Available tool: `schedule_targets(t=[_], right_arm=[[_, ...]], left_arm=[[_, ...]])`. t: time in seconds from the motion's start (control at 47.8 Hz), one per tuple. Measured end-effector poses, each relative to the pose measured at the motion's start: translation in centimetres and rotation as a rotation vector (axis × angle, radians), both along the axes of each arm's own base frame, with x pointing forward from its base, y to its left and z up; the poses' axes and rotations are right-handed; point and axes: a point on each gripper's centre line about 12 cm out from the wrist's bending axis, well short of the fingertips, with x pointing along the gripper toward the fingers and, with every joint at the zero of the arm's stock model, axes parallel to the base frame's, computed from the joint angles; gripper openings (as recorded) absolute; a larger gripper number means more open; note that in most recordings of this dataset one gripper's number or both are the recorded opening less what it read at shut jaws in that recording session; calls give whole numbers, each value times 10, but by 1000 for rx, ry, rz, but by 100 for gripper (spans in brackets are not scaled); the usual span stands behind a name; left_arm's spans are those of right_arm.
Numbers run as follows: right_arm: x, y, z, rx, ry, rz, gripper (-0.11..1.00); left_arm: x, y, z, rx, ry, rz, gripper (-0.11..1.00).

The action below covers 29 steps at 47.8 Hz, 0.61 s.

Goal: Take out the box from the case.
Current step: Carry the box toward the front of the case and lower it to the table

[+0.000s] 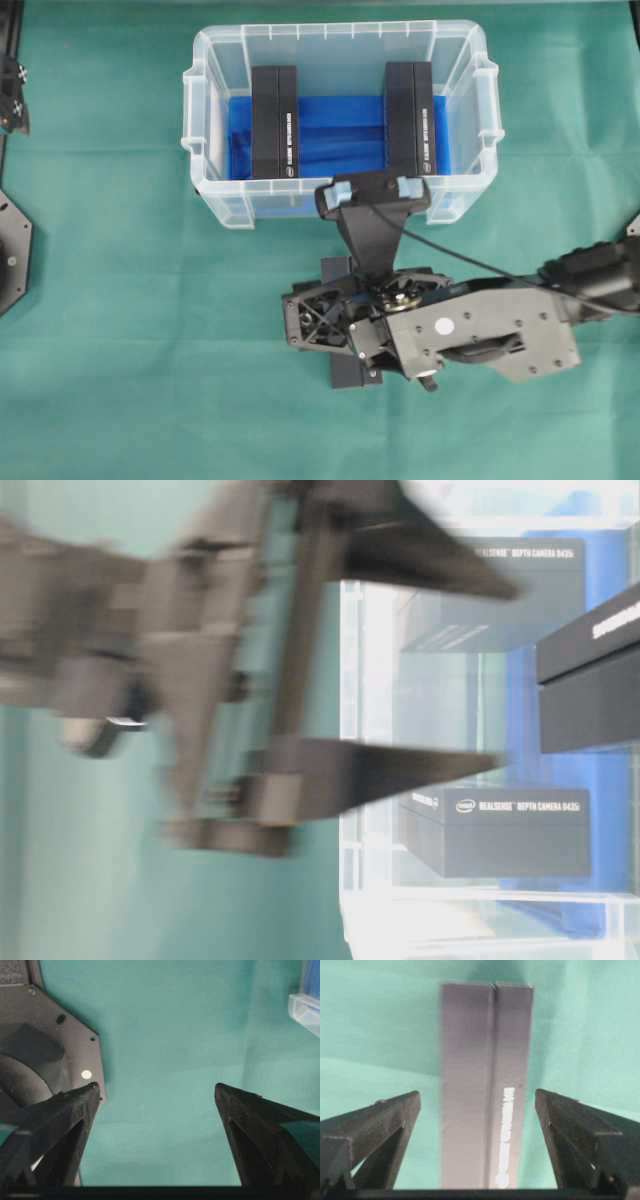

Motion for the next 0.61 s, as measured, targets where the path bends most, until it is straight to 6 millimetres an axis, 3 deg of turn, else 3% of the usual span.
schedule_targets(t=[0.607], right_arm=[[1,-2,80,-30,-23,55,93]], left_arm=[[0,0,0,-1,-1,7,97]])
